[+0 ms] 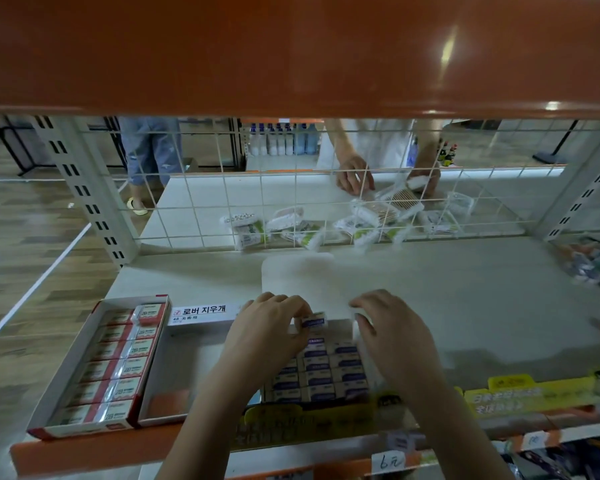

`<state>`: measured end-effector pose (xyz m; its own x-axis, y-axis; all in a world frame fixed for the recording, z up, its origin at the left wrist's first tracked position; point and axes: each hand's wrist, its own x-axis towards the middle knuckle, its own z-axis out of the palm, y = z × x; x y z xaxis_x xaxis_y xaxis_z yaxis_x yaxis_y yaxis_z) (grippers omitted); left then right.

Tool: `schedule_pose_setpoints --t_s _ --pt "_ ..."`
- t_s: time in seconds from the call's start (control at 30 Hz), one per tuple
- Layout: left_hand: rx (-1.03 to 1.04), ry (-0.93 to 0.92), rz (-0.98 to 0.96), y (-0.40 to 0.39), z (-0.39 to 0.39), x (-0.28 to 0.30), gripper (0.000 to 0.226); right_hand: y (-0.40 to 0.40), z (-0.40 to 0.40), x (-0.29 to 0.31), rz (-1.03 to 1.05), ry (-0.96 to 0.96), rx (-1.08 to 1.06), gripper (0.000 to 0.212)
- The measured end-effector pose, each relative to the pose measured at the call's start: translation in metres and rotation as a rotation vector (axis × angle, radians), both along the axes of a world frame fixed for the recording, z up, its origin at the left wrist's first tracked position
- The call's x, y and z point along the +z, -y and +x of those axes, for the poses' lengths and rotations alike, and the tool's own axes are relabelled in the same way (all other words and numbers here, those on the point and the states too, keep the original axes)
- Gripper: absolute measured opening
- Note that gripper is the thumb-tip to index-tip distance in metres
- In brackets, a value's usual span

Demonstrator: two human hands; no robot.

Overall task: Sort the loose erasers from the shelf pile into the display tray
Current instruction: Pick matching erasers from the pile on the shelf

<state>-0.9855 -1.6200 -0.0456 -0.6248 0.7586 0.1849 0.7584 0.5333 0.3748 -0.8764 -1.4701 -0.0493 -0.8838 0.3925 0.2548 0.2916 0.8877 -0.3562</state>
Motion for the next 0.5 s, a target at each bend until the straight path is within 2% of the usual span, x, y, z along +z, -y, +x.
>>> schedule_pose_setpoints --t_s 0.07,0.17,0.3,0.5 --pt "-0.001 0.000 0.007 -0.008 0.005 -0.001 0.020 -0.008 0.004 -0.001 -0.020 -0.039 -0.059 0.025" --pt "-0.021 0.011 0.011 -0.020 0.010 -0.003 0.021 -0.015 0.008 -0.006 -0.104 0.010 -0.096 0.030" --pt "-0.073 0.023 -0.021 -0.036 0.016 -0.008 0.026 -0.016 0.009 -0.011 -0.154 0.075 -0.084 0.031" --pt "-0.049 0.013 -0.040 -0.045 0.027 -0.018 0.025 -0.018 0.010 -0.018 -0.172 0.053 -0.093 0.031"
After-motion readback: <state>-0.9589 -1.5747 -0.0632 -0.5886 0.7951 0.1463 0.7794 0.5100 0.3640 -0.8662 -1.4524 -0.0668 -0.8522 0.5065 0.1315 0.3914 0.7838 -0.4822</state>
